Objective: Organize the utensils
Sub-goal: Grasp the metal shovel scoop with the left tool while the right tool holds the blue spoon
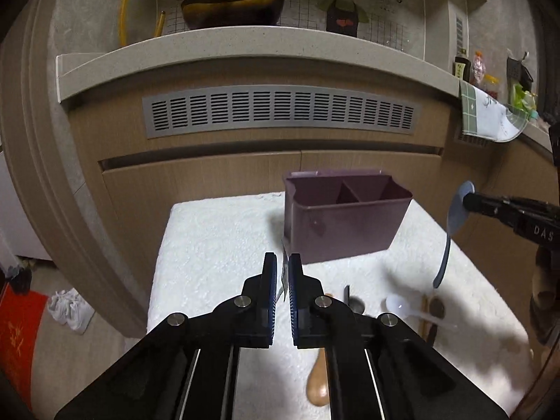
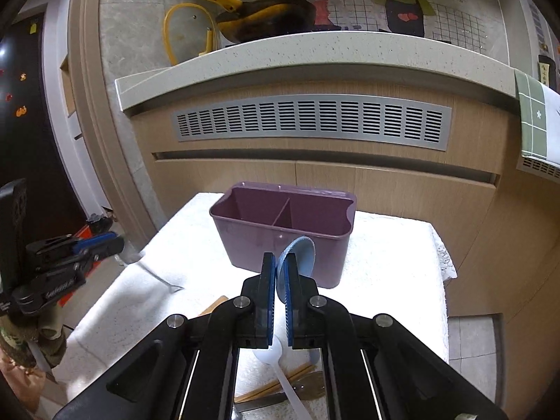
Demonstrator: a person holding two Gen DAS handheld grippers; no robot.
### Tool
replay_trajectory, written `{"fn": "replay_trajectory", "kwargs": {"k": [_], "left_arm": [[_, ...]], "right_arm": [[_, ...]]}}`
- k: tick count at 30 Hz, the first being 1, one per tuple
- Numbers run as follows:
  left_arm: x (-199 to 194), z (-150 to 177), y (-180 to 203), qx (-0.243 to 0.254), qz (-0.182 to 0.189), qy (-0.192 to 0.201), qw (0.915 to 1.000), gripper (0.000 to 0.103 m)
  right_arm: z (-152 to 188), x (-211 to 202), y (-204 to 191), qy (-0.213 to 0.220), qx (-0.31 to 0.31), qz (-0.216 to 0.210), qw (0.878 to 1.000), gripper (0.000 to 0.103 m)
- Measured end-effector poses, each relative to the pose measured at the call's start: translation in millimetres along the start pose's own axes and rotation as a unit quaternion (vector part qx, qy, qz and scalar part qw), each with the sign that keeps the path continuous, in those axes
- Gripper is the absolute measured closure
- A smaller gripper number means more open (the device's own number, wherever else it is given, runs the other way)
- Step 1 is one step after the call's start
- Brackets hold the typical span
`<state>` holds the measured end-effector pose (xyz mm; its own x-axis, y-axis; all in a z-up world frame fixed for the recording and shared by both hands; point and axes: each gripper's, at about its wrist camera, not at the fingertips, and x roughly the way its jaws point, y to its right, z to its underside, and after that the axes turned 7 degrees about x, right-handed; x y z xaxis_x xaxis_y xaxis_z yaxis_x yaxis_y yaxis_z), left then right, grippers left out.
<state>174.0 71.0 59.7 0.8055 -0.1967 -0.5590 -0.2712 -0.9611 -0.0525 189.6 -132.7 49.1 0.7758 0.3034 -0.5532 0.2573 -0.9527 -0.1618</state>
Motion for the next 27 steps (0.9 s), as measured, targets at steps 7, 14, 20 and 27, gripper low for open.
{"fn": "replay_trajectory", "kwargs": {"k": [7,14,20,27], "left_arm": [[4.7,-9.0,5.2,0.007,0.019,-0.006,0.9998,0.096],[57.5,1.0,6.5,0.0,0.114,-0.091,0.9892,0.073],[126.7,0.3,17.2,-0.033,0.197,-0.146,0.9689,0.063],[140.2,44.6,32.0,-0.017,0.206,-0.228,0.9515,0.063]], "right_arm": [[-7.7,-8.0,5.2,0.009,0.01,-0.003,1.0,0.099],[-1.4,-3.3,11.0,-0.008,0.011,0.004,1.0,0.099],[3.5,-5.3,16.1,-0.016,0.015,0.014,1.0,0.099],[8.4,-11.8,27.3,-0.022,0.016,0.032,0.999,0.099]]}}
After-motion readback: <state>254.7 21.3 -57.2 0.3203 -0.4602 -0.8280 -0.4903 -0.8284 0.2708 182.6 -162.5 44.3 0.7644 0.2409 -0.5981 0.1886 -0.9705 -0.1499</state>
